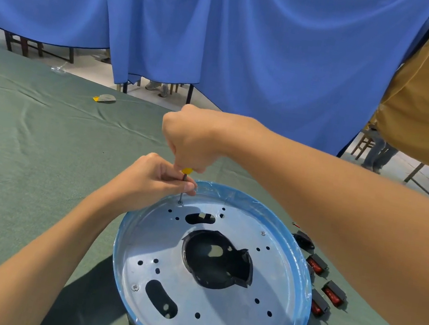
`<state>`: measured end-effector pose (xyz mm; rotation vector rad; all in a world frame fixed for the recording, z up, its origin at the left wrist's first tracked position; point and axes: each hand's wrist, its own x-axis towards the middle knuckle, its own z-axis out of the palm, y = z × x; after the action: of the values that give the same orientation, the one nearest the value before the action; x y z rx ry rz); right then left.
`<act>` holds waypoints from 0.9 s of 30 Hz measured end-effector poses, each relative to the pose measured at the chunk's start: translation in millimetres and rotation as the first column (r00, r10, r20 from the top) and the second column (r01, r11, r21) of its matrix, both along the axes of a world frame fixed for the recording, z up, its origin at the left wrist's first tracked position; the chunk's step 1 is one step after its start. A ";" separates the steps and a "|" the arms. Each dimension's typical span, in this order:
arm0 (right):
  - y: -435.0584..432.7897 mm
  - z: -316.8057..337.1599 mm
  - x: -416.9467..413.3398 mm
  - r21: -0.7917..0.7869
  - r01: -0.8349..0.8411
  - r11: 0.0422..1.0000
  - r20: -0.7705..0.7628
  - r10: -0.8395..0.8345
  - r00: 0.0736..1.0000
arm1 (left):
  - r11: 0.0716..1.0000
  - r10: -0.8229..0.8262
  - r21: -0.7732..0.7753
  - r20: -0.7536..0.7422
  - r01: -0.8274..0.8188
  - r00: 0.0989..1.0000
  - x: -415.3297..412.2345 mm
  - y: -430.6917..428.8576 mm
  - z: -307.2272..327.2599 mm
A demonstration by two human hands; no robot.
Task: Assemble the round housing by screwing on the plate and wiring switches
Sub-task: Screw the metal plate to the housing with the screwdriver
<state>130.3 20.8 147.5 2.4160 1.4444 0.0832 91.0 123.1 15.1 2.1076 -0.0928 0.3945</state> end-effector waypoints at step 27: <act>2.4 8.5 -2.9 -0.170 0.262 0.950 -0.048 -0.274 0.961 | 1.000 0.018 0.025 -0.002 -0.018 1.000 0.9 -2.4 -0.8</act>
<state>127.4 23.1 156.0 2.4737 1.0889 -0.1780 91.9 120.7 14.3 2.1350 -0.0778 0.4031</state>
